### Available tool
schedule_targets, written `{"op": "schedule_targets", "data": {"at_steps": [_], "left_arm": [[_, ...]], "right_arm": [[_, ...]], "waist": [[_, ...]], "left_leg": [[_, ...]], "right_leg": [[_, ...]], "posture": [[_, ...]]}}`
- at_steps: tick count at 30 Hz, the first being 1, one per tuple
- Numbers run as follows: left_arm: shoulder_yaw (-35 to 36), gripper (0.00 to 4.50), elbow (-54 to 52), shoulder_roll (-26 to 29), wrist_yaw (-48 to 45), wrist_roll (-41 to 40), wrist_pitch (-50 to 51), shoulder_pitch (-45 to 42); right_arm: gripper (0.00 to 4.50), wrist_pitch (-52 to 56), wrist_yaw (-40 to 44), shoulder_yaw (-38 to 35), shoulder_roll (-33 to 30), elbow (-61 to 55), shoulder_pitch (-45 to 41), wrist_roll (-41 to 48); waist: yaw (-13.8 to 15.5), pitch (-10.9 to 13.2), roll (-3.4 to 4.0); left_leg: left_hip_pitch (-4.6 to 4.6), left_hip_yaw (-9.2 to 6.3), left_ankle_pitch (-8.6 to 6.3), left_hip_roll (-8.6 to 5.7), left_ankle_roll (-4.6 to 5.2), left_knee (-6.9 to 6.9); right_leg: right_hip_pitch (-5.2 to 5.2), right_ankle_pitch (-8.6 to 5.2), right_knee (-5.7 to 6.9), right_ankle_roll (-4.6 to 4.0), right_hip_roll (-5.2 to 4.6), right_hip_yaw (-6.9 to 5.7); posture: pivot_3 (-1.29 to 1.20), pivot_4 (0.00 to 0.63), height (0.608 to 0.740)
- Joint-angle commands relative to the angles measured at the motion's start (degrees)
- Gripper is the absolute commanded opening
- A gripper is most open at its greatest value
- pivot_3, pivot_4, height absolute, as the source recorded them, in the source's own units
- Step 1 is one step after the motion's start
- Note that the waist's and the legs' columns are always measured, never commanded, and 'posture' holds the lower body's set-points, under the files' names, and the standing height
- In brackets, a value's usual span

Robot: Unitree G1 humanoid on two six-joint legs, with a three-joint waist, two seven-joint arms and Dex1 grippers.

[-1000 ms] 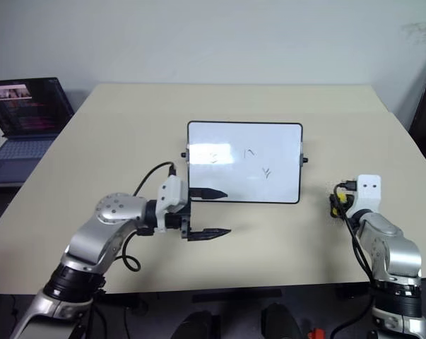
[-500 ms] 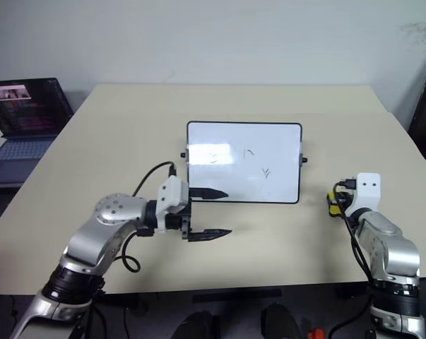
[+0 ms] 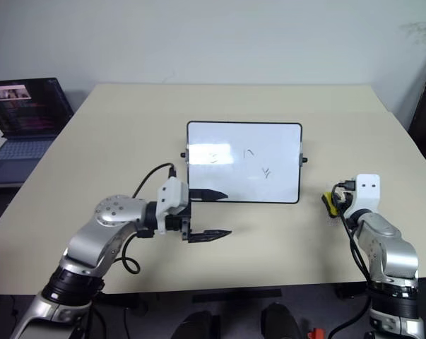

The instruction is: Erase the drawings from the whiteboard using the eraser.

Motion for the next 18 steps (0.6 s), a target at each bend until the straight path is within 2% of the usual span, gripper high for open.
{"op": "schedule_targets", "data": {"at_steps": [1,3,18], "left_arm": [[0.57,4.5,-2.5,0.33,-0.07,-0.36,-0.6,0.09],[0.51,4.5,-2.46,0.29,-0.12,-0.36,-0.61,0.02],[0.21,4.5,-2.82,0.19,-0.23,-0.41,-0.25,-0.2]], "right_arm": [[3.45,2.25,0.06,-0.55,0.52,-4.94,-0.3,1.65],[4.15,3.46,0.01,-0.47,0.77,-5.53,-0.27,1.97],[4.15,1.99,3.82,0.09,-2.35,-0.99,0.22,0.75]], "waist": [[-0.01,0.0,0.0],[0.01,0.0,0.0],[0.02,0.0,0.0]], "left_leg": [[0.0,0.0,0.0,0.0,0.0,0.0],[0.0,0.0,0.0,0.0,0.0,0.0],[0.0,0.0,0.0,-0.02,0.0,0.0]], "right_leg": [[0.0,0.0,0.0,0.0,0.0,0.0],[0.0,0.0,0.0,0.0,0.0,0.0],[0.0,0.0,0.0,0.0,-0.01,0.0]], "posture": [[0.0,0.15,0.74],[0.0,0.15,0.74],[0.0,0.15,0.74]]}}
